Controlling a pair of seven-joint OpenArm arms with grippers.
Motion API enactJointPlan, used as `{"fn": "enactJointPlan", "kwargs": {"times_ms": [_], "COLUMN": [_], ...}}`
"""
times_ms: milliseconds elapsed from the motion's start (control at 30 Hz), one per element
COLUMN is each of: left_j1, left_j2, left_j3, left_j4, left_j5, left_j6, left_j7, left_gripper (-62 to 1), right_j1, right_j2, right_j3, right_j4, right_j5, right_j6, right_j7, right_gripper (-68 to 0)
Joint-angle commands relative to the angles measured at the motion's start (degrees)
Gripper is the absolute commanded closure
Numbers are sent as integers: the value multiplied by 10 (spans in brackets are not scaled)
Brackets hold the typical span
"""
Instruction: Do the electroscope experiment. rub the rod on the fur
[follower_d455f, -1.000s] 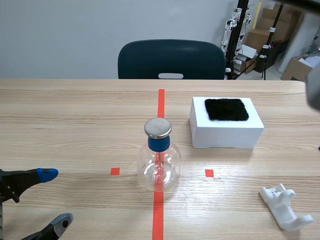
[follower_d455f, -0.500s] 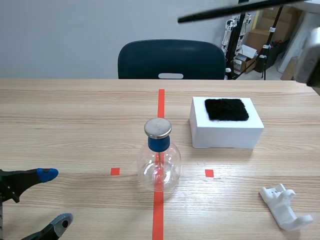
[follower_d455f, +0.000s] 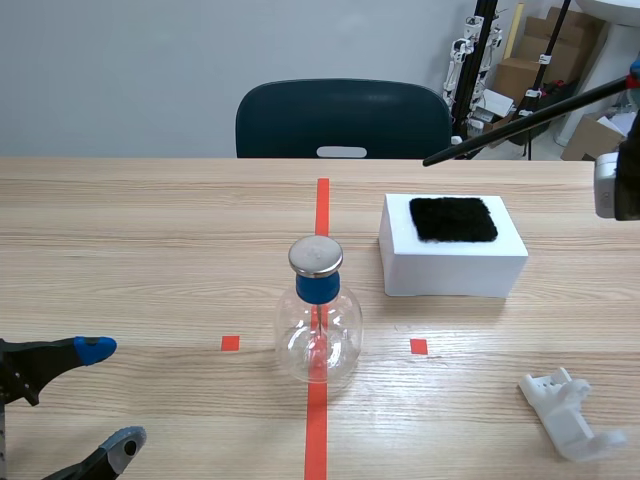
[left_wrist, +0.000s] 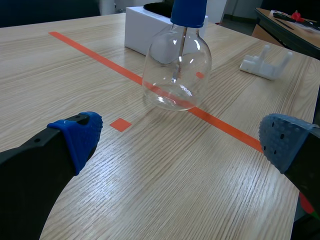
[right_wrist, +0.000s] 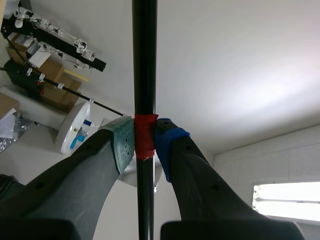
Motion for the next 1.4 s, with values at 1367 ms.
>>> {"fn": "enactJointPlan", "kwargs": {"times_ms": [1367], "left_j1": [-3], "left_j2": [1], "left_j3": [-4], "left_j4": [3], "left_j5": [-6], "left_j6": [-1], "left_j7": [-9], "left_gripper": [-623], "right_j1": [226], "right_j2": [59], "right_j3": [-290], "right_j4": [-144], "right_j5": [-74], "right_j6": [50], "right_j7": [-157], "right_gripper": [-1]}}
